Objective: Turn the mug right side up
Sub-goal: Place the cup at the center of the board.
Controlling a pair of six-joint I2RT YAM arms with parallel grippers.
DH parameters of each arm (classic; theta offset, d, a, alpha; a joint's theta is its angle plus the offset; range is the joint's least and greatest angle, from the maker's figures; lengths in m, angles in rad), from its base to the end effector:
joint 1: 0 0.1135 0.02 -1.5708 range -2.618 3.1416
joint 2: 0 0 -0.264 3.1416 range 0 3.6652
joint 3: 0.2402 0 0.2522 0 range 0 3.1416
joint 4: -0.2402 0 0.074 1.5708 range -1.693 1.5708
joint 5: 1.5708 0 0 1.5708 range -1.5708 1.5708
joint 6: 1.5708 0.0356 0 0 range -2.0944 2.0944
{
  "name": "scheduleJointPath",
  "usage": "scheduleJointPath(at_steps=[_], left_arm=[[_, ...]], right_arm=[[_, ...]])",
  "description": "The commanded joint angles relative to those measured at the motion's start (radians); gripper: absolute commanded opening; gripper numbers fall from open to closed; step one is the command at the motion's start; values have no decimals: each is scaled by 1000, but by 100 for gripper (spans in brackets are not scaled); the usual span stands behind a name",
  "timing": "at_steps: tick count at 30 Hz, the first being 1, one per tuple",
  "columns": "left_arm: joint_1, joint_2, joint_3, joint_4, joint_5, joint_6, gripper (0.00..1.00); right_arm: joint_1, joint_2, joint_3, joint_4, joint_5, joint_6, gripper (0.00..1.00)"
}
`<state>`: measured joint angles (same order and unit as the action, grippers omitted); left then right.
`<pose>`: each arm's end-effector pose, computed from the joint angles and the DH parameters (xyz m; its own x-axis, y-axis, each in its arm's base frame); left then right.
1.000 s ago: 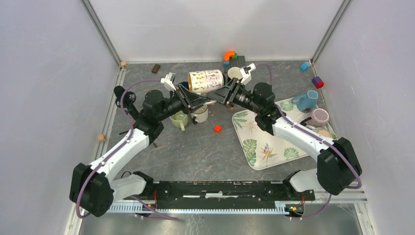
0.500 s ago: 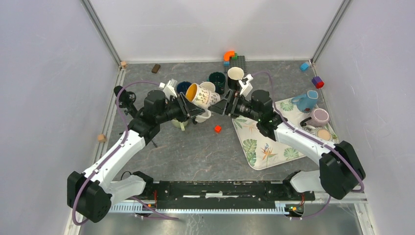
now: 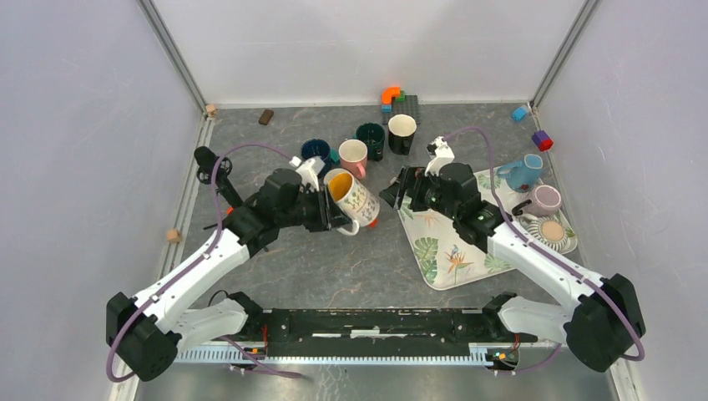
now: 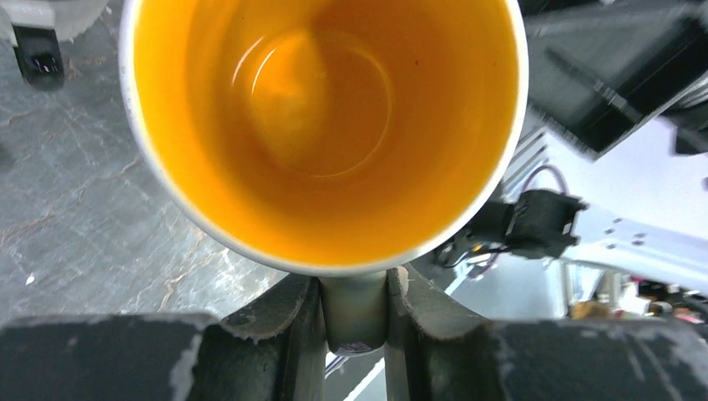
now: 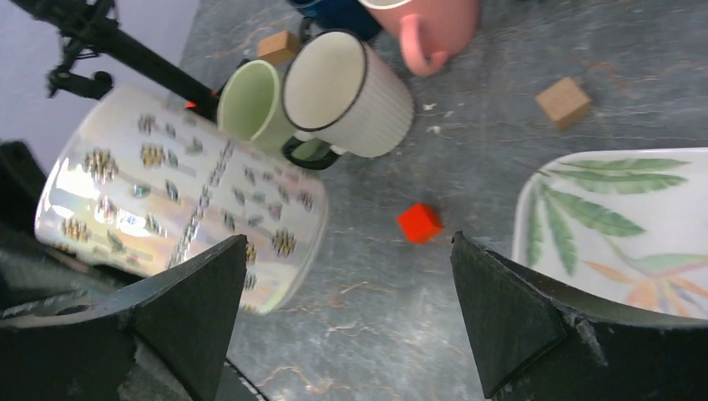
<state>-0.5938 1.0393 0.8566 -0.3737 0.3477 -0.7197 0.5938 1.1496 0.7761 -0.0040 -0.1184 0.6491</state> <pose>0.1832 -0.1383 0.2988 -0.8340 -0.1847 -0.5200 0.2874 0.6590 -0.6951 0.2162 0.1510 0.2806 -0.6342 0.2961 -0.7142 -0.3304 0.7314 0.5966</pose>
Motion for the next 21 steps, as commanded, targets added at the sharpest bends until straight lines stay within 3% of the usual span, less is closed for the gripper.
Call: scheduleJointPath(at_steps=[1,12,21], left_arm=[[-110,-61,62,-12,-168,141,2],[-313,-86,-91,-21,-501,109,2],[-458,-14,-163,70,-685,119,2]], right_arm=[[-2,-48,32,-93,137,-107,98],[-3,-122,28,-166,339,-155,98],[-4,-144,18,-170,372,-153,98]])
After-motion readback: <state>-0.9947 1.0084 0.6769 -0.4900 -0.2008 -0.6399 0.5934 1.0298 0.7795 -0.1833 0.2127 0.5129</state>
